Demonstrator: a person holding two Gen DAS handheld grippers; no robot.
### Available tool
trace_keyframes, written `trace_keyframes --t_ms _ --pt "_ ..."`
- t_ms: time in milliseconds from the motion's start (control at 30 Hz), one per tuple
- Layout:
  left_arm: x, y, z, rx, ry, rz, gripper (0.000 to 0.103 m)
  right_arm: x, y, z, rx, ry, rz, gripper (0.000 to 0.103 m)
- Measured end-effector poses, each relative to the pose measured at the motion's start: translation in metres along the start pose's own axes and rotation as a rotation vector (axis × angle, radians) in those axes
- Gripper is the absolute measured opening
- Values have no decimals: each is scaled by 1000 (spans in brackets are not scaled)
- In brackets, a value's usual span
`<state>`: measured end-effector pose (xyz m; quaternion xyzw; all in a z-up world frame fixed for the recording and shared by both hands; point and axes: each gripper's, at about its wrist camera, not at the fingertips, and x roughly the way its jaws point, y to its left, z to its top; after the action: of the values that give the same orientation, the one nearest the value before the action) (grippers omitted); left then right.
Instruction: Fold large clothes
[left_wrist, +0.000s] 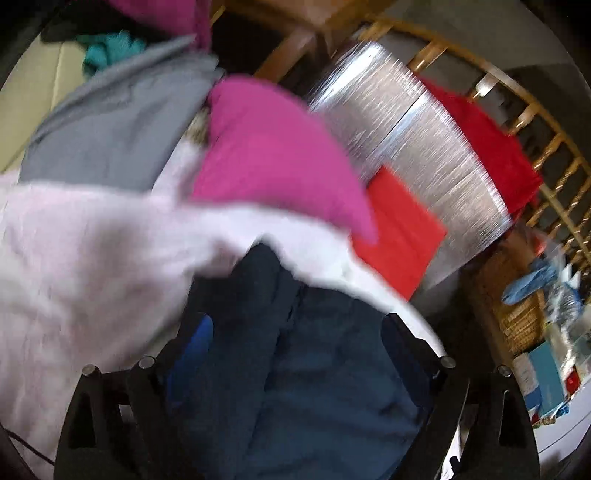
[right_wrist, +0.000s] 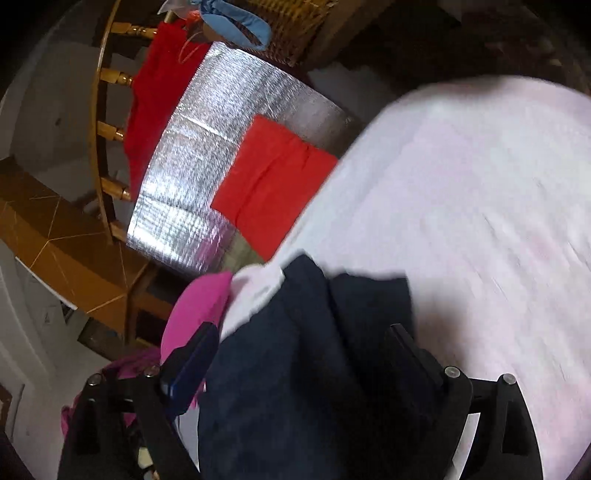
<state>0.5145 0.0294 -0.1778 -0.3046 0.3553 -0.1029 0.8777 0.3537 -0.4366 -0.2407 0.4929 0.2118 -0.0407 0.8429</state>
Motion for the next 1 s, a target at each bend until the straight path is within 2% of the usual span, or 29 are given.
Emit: trace_keyframes --t_ms 133,200,267,333,433,500,600,667,733,833,867,900,933,1000 --pt "-5 21 -39 -56 72 133 92 -16 -16 -37 32 51 26 93" --pt "-16 37 -57 -120 87 206 92 -23 -22 -54 70 87 51 93" --pt "-33 54 -77 -219 79 240 92 -30 -28 -71 109 105 81 93" --pt "-44 67 -96 -276 99 258 92 -29 -33 -84 154 133 102 93" --pt "-36 88 -111 -372 180 245 92 -15 -37 -95 195 161 96 93" --pt "-33 96 -105 -421 156 208 93 -7 -40 -98 214 165 104 93" --pt "-23 98 -92 -417 138 133 94 15 -40 -94 214 165 64 93" --pt "-10 100 -88 -433 164 88 94 26 -33 -86 190 145 52 93" --pt "-4 96 -84 -412 156 74 94 40 -30 -80 168 155 12 93" --pt "3 90 -80 -397 142 25 93 55 -26 -73 140 123 -60 86" --pt "3 90 -81 -395 140 14 89 59 -24 -72 123 118 -96 81" --pt "4 90 -81 -392 136 9 82 62 -23 -72 109 111 -123 69" --pt "6 89 -81 -383 138 8 64 63 -23 -73 96 107 -133 59" --pt "2 85 -82 -356 126 5 51 60 -23 -76 75 93 -141 52"
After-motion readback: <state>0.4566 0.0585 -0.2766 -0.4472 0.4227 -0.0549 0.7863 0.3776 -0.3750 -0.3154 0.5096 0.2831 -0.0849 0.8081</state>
